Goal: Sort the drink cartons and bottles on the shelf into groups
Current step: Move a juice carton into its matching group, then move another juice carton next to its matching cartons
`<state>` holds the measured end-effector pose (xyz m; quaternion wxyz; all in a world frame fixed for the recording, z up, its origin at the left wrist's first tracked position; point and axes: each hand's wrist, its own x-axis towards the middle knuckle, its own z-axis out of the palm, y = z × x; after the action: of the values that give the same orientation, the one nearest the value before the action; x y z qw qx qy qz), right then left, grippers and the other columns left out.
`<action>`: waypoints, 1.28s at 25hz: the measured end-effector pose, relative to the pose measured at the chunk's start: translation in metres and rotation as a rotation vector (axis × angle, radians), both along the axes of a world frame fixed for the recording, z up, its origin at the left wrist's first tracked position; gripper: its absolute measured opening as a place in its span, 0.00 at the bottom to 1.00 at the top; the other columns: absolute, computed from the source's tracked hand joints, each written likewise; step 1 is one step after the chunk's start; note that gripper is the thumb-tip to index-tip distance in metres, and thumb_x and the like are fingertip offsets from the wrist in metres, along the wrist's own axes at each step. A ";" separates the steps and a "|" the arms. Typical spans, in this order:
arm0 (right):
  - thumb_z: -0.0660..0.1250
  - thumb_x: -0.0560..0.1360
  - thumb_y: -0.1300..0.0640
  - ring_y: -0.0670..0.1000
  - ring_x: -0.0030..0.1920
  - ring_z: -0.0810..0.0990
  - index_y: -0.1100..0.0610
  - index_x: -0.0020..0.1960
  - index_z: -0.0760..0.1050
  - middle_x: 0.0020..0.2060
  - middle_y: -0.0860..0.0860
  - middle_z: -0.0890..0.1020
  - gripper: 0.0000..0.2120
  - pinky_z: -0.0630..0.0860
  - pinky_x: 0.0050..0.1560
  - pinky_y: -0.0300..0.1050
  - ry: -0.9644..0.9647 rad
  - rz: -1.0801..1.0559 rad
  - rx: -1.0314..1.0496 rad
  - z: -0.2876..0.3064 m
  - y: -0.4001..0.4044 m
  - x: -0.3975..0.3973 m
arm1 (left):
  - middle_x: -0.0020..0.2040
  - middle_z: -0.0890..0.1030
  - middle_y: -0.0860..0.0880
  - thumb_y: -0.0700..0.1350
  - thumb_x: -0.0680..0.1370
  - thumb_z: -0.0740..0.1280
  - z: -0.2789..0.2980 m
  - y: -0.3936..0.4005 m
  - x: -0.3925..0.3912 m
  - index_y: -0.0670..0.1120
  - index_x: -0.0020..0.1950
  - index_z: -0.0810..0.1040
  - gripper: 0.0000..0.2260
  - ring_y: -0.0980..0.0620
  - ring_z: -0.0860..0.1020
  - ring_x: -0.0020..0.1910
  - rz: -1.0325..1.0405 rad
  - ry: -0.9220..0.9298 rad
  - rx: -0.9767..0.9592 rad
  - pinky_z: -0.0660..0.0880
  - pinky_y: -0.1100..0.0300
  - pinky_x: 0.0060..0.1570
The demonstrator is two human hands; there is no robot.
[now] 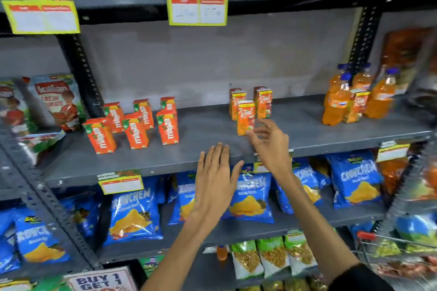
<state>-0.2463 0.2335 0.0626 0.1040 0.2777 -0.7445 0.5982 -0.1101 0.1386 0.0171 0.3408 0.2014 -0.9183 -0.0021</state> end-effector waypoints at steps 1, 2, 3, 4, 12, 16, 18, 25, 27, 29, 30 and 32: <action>0.72 0.75 0.52 0.49 0.47 0.84 0.55 0.64 0.76 0.46 0.51 0.84 0.19 0.80 0.51 0.37 0.014 -0.047 -0.018 -0.001 0.023 -0.018 | 0.70 0.78 0.42 0.60 0.83 0.52 0.001 0.016 -0.014 0.40 0.71 0.75 0.29 0.42 0.76 0.69 -0.018 0.009 0.002 0.67 0.45 0.73; 0.71 0.76 0.53 0.50 0.47 0.84 0.56 0.64 0.75 0.45 0.51 0.84 0.18 0.79 0.50 0.34 0.023 -0.101 -0.033 -0.003 0.047 -0.037 | 0.70 0.78 0.42 0.60 0.82 0.53 0.001 0.032 -0.028 0.40 0.70 0.75 0.29 0.42 0.76 0.69 -0.037 0.018 0.000 0.68 0.44 0.72; 0.69 0.77 0.54 0.51 0.47 0.84 0.57 0.64 0.75 0.46 0.52 0.84 0.17 0.79 0.50 0.37 0.036 -0.159 -0.055 -0.005 0.071 -0.058 | 0.70 0.78 0.42 0.60 0.82 0.53 0.001 0.049 -0.044 0.40 0.70 0.75 0.28 0.42 0.76 0.69 -0.060 0.027 -0.005 0.68 0.44 0.72; 0.69 0.77 0.55 0.54 0.49 0.83 0.58 0.64 0.74 0.47 0.54 0.83 0.17 0.80 0.52 0.43 0.051 -0.226 -0.066 -0.007 0.094 -0.080 | 0.70 0.78 0.42 0.60 0.82 0.54 0.000 0.066 -0.058 0.41 0.70 0.75 0.28 0.43 0.76 0.69 -0.080 0.035 -0.002 0.68 0.44 0.72; 0.70 0.75 0.60 0.66 0.67 0.70 0.64 0.73 0.61 0.67 0.64 0.69 0.31 0.68 0.68 0.60 -0.003 -0.522 0.066 -0.009 0.170 -0.217 | 0.72 0.76 0.42 0.60 0.83 0.52 -0.003 0.132 -0.132 0.40 0.72 0.73 0.29 0.43 0.74 0.71 -0.055 -0.051 -0.036 0.67 0.43 0.73; 0.73 0.74 0.59 0.67 0.70 0.68 0.67 0.73 0.59 0.69 0.66 0.69 0.35 0.67 0.69 0.59 -0.109 -0.459 0.156 -0.002 0.167 -0.253 | 0.71 0.77 0.42 0.61 0.82 0.51 -0.009 0.127 -0.142 0.40 0.72 0.73 0.30 0.43 0.74 0.70 0.016 -0.101 -0.063 0.67 0.43 0.73; 0.73 0.74 0.59 0.67 0.69 0.71 0.67 0.72 0.61 0.69 0.66 0.71 0.33 0.69 0.67 0.59 -0.125 -0.438 0.164 0.001 0.164 -0.264 | 0.70 0.78 0.42 0.60 0.82 0.52 -0.010 0.125 -0.145 0.40 0.71 0.74 0.30 0.43 0.75 0.69 0.023 -0.109 -0.080 0.68 0.43 0.72; 0.74 0.73 0.54 0.66 0.61 0.78 0.65 0.65 0.68 0.62 0.64 0.79 0.27 0.76 0.58 0.56 -0.131 -0.458 0.004 0.001 0.173 -0.245 | 0.69 0.79 0.41 0.59 0.81 0.53 -0.013 0.123 -0.146 0.39 0.70 0.75 0.29 0.43 0.77 0.68 0.022 -0.102 -0.107 0.72 0.44 0.69; 0.74 0.73 0.56 0.63 0.60 0.80 0.64 0.63 0.68 0.60 0.62 0.80 0.25 0.76 0.57 0.52 -0.105 -0.451 -0.054 0.002 0.179 -0.221 | 0.68 0.79 0.41 0.59 0.81 0.53 -0.012 0.121 -0.146 0.39 0.70 0.76 0.29 0.42 0.77 0.68 0.016 -0.106 -0.119 0.72 0.44 0.69; 0.75 0.72 0.59 0.59 0.55 0.82 0.60 0.59 0.69 0.55 0.59 0.82 0.21 0.75 0.53 0.47 -0.064 -0.429 -0.107 0.000 0.184 -0.191 | 0.68 0.79 0.41 0.59 0.82 0.52 -0.011 0.119 -0.144 0.39 0.70 0.76 0.30 0.42 0.77 0.68 0.006 -0.109 -0.124 0.72 0.44 0.69; 0.75 0.71 0.59 0.57 0.51 0.82 0.57 0.56 0.68 0.52 0.56 0.83 0.19 0.77 0.51 0.47 -0.043 -0.415 -0.118 -0.002 0.185 -0.177 | 0.68 0.79 0.41 0.59 0.82 0.52 -0.011 0.119 -0.142 0.39 0.70 0.76 0.30 0.43 0.77 0.68 0.005 -0.110 -0.116 0.72 0.44 0.69; 0.76 0.68 0.57 0.53 0.46 0.82 0.54 0.52 0.68 0.47 0.53 0.83 0.19 0.79 0.48 0.50 -0.020 -0.384 -0.102 -0.008 0.180 -0.152 | 0.68 0.80 0.42 0.60 0.81 0.52 -0.010 0.116 -0.138 0.39 0.69 0.76 0.30 0.43 0.77 0.68 0.017 -0.104 -0.091 0.72 0.43 0.69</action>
<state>-0.3985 0.4132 0.0545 0.2226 0.1191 -0.7534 0.6072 -0.2478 0.2542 0.0072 0.3013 0.1932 -0.9322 0.0530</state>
